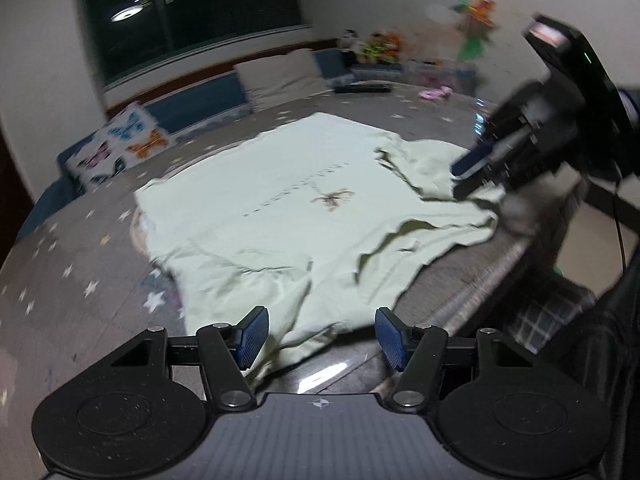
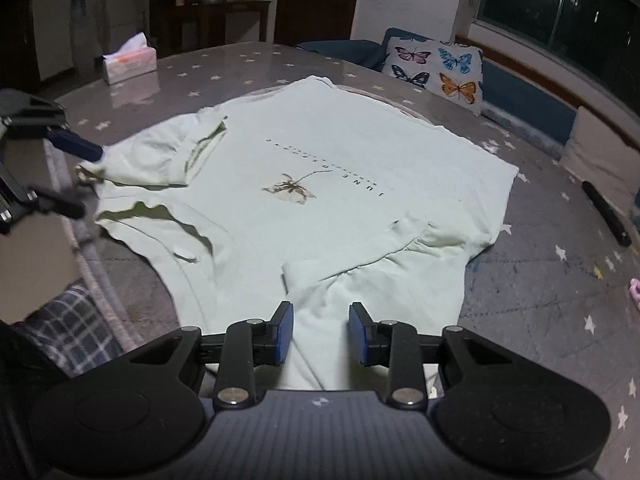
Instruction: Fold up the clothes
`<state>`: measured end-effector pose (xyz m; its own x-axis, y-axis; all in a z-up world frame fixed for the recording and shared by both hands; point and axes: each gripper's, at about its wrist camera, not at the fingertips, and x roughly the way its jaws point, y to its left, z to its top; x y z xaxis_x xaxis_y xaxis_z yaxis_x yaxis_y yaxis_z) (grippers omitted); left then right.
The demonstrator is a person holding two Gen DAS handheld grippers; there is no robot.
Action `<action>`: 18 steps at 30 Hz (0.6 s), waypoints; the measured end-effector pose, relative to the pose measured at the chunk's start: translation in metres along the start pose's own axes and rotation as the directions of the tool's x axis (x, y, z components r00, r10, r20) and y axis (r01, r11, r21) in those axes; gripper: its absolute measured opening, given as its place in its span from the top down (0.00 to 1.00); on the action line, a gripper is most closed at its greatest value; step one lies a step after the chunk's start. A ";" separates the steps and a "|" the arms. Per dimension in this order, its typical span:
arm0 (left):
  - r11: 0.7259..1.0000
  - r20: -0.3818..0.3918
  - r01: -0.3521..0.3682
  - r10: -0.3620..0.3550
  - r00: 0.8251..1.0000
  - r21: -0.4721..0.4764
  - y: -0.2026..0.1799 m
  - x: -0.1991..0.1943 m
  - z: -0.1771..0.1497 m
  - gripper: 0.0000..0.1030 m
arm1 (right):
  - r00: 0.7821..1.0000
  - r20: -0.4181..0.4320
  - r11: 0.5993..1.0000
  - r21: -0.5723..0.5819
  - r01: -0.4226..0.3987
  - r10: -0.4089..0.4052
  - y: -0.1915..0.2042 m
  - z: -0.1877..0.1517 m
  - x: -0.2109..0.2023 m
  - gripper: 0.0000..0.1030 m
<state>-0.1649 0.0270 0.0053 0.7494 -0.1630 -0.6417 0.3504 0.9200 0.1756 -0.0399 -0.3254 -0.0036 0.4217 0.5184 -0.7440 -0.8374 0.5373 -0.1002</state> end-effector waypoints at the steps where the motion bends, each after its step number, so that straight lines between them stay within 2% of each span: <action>1: 1.000 -0.002 0.006 -0.006 1.000 0.014 -0.001 0.002 0.000 0.40 | 1.000 -0.002 1.000 0.001 -0.003 0.003 -0.001 -0.001 -0.003 0.70; 4: 0.999 -0.010 0.026 -0.025 1.000 0.047 -0.005 0.008 0.000 0.41 | 1.000 -0.011 1.000 0.002 -0.011 0.011 -0.004 -0.005 -0.011 0.70; 9: 0.995 -0.025 0.067 -0.065 0.998 0.075 -0.006 0.014 -0.001 0.54 | 0.999 -0.033 0.999 -0.049 -0.014 0.013 0.000 -0.011 -0.019 0.67; 11: 0.993 -0.030 0.081 -0.078 0.996 0.081 -0.006 0.015 -0.001 0.67 | 0.999 -0.036 0.997 -0.075 -0.017 0.015 0.003 -0.013 -0.021 0.62; 13: 0.993 -0.026 0.088 -0.086 0.996 0.077 -0.005 0.017 0.000 0.75 | 0.999 -0.040 0.995 -0.101 -0.020 0.016 0.006 -0.015 -0.022 0.60; 14: 0.994 -0.022 0.084 -0.083 0.996 0.070 -0.004 0.018 0.001 0.84 | 0.999 -0.042 0.993 -0.113 -0.022 0.017 0.008 -0.016 -0.023 0.60; 18: 0.997 0.017 0.076 -0.076 0.997 0.026 0.006 0.016 0.011 0.90 | 0.999 -0.048 0.986 -0.164 -0.028 0.020 0.014 -0.019 -0.025 0.60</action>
